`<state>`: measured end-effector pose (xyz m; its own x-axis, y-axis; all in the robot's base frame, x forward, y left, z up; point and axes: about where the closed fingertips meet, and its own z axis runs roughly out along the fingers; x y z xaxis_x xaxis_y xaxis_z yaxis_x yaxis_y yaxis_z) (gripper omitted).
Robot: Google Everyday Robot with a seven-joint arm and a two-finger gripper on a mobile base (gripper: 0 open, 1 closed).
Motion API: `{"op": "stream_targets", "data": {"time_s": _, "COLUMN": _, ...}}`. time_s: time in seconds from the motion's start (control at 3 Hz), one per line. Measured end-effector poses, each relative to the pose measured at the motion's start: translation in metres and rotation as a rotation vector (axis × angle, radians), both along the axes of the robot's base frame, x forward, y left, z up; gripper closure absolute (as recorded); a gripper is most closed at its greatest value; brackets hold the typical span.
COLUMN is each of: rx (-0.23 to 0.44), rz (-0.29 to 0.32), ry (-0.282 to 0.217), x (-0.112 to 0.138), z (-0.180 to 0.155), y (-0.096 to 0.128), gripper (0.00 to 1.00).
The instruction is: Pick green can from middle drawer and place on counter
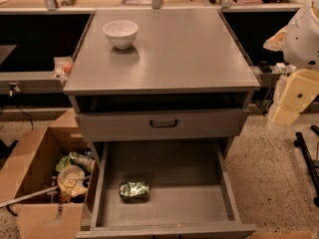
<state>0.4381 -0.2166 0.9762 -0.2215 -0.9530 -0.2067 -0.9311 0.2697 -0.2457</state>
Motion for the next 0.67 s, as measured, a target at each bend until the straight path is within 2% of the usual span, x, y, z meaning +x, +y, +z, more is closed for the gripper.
{"op": "stream_targets", "data": {"time_s": 0.33, "rx": 0.000, "rz": 0.000, "ry": 0.000, "x": 0.000, "z": 0.000, "y": 0.000, "gripper": 0.00}}
{"op": "stream_targets", "data": {"time_s": 0.67, "rx": 0.003, "rz": 0.017, "ry": 0.027, "x": 0.000, "z": -0.035, "y": 0.013, "gripper": 0.00}}
